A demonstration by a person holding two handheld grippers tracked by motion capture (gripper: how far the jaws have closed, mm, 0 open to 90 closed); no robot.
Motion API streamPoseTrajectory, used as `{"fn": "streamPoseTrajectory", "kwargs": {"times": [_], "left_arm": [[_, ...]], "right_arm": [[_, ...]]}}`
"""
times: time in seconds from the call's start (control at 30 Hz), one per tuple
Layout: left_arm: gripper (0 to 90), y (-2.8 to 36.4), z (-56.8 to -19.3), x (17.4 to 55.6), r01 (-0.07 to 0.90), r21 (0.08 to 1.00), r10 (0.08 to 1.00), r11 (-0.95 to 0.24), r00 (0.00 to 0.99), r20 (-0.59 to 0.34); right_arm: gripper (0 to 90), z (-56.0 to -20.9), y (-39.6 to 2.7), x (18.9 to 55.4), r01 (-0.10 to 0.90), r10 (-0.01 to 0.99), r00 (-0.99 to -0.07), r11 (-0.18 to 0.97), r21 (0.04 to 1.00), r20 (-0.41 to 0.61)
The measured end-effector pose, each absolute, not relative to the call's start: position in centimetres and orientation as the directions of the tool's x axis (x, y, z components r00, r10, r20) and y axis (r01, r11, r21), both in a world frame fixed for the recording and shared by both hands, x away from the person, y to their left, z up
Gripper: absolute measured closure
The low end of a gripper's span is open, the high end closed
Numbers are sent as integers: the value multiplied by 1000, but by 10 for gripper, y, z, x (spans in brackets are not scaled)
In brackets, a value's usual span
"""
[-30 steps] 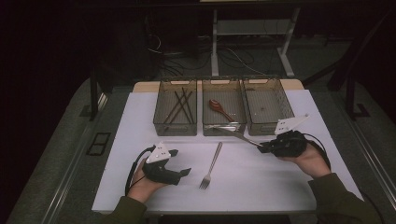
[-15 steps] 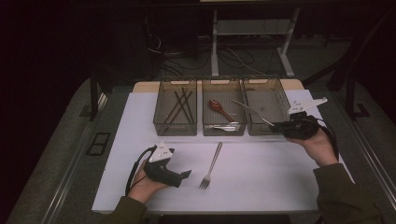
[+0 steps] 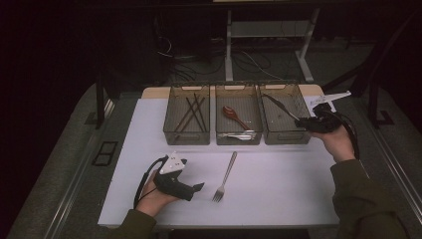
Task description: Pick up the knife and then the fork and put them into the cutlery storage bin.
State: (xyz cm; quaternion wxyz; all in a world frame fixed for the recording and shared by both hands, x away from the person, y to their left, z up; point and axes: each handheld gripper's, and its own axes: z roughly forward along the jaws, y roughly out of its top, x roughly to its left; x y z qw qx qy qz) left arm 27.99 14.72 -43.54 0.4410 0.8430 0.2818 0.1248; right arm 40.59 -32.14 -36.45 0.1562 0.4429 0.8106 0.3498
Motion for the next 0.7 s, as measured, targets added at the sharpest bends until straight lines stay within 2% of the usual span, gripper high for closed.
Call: {"fn": "streamPoseTrajectory", "kwargs": {"times": [0.23,0.7], "left_arm": [[10,147,-436,280,360,810,574,-463,818,-36],[12,146,-435,280,357,810,566,-466,823,-38]], "right_arm": [[828,-370,-322,432,683,871,-489,341,646,56],[828,-389,-303,463,751,881,-471,373,545,46]]}}
